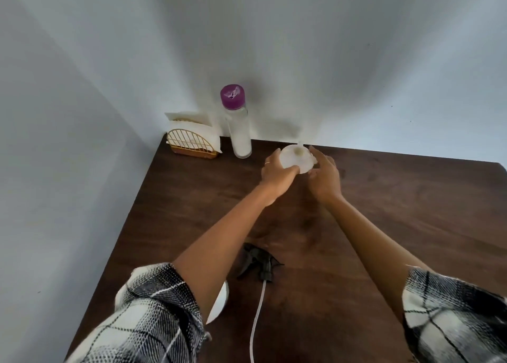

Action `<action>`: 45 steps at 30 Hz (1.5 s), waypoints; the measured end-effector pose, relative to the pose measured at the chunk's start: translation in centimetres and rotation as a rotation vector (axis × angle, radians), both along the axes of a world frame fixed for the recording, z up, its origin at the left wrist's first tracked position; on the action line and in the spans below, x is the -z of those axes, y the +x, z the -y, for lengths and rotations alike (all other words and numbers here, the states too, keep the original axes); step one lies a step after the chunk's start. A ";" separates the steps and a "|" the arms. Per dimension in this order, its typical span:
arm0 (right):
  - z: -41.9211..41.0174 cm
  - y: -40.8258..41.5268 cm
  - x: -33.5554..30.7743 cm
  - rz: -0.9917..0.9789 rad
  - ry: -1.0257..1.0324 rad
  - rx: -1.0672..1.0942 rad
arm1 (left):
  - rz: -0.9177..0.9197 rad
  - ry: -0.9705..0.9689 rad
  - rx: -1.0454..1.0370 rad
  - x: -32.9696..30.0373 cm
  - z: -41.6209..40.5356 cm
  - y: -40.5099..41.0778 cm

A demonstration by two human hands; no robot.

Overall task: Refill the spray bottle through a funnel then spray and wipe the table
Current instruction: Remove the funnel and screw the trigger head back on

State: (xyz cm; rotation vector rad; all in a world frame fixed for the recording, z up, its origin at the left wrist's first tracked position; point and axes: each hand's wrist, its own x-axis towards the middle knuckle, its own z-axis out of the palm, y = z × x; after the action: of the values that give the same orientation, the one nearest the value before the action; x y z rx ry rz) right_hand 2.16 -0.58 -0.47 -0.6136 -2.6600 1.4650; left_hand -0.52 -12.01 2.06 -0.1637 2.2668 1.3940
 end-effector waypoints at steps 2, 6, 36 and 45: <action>0.0 -0.9 0.5 0.016 -0.016 -0.051 | -0.003 0.011 -0.003 0.5 -0.2 -1.0; 0.1 -1.9 1.2 0.092 -0.069 -0.093 | 0.036 0.058 -0.015 1.9 -0.6 -2.1; 10.3 13.7 1.1 0.535 0.349 -0.371 | -0.035 0.275 -0.089 -8.6 16.0 26.5; 11.2 14.6 0.3 0.370 0.022 0.018 | -0.114 0.262 -0.164 -7.3 17.6 29.5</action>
State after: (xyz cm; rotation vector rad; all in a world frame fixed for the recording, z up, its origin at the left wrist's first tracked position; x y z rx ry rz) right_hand 16.81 -11.79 -0.76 -0.9918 -2.9206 1.4370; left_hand 29.01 -29.57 9.34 -0.1921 2.1741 1.8125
